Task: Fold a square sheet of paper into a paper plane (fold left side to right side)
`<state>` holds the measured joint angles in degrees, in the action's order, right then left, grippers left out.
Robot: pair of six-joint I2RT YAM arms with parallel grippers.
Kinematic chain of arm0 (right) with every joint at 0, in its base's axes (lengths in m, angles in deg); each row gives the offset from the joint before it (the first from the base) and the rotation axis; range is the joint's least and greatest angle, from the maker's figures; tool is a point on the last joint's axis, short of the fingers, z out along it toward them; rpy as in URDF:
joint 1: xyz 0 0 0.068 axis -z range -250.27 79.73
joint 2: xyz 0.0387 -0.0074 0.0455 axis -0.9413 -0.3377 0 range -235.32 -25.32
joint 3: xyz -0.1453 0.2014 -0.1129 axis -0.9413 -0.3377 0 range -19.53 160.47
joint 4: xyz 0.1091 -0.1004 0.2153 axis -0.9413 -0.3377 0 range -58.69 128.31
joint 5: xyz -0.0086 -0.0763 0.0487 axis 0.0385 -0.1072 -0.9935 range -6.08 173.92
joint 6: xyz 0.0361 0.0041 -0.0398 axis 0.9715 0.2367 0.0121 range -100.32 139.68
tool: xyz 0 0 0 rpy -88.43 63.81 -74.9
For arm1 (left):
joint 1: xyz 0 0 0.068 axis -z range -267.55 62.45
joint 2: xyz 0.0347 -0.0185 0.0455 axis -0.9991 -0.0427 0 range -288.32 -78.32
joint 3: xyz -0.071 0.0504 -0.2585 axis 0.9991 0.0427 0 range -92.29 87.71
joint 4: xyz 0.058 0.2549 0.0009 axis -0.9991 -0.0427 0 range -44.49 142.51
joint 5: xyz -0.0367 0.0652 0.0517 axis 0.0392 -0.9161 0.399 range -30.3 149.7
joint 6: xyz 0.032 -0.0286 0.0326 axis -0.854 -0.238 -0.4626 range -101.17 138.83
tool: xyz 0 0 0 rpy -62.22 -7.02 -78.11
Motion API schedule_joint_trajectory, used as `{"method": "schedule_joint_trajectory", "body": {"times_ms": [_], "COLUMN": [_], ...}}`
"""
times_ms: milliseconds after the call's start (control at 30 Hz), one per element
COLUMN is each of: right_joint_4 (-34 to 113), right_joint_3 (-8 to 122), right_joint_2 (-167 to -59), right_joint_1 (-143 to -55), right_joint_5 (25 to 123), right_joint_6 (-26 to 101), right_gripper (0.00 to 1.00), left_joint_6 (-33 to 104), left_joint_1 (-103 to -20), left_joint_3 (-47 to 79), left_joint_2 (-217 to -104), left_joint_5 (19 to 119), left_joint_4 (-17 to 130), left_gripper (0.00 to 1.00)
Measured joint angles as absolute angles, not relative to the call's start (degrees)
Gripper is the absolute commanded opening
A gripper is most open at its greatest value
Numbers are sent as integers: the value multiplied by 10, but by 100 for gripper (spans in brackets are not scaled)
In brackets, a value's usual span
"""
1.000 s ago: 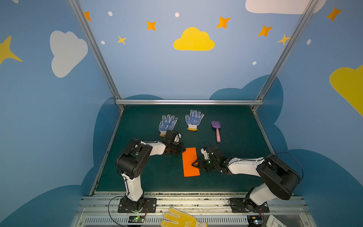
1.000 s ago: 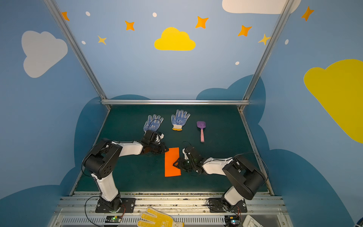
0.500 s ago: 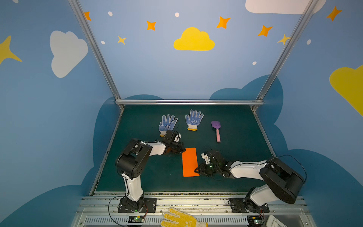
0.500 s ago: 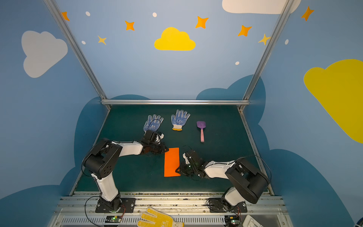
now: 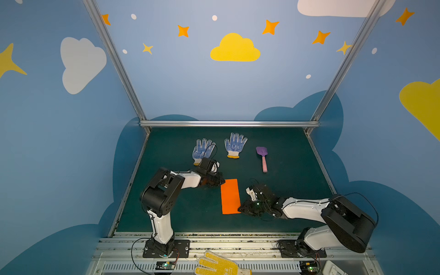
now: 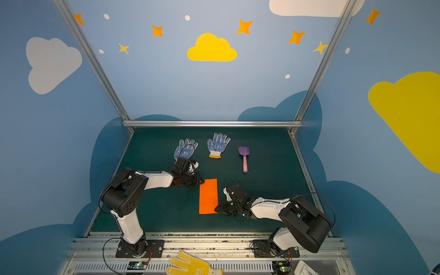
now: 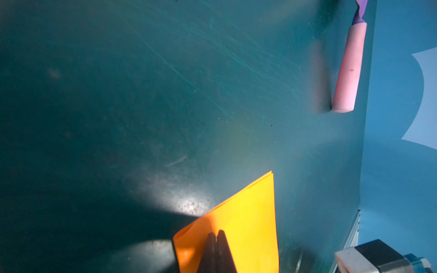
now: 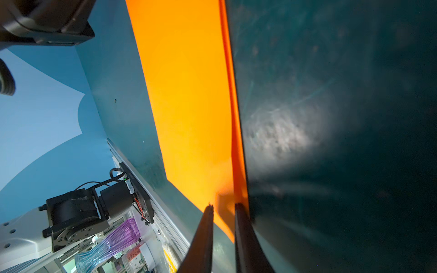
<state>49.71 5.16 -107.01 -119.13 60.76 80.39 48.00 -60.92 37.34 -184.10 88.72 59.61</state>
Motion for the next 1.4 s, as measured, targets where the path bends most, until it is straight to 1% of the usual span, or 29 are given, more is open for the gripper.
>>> {"method": "schedule_joint_trajectory", "body": {"times_ms": [100,433,767,1000,1400], "right_joint_4": [496,492,498,514,527], "right_joint_3": [52,84,189,218,234], "right_joint_2": [-1069,-1081,-1187,-1242,-1259], "right_joint_1": [-1192,-1200,-1204,-1201,-1184], "right_joint_5": [607,601,587,583,583], "right_joint_6": [805,807,802,802,803], "right_gripper": [0,0,0,0,0], "left_joint_6": [480,480,480,480,480], "left_joint_1": [-609,-609,-609,-609,-609], "left_joint_3": [373,373,374,374,374], "left_joint_2": [-1841,-1841,-1841,-1841,-1841], "left_joint_5": [887,887,888,888,889], "left_joint_4": [596,596,597,597,597], "left_gripper": [4,4,4,4,4]}}
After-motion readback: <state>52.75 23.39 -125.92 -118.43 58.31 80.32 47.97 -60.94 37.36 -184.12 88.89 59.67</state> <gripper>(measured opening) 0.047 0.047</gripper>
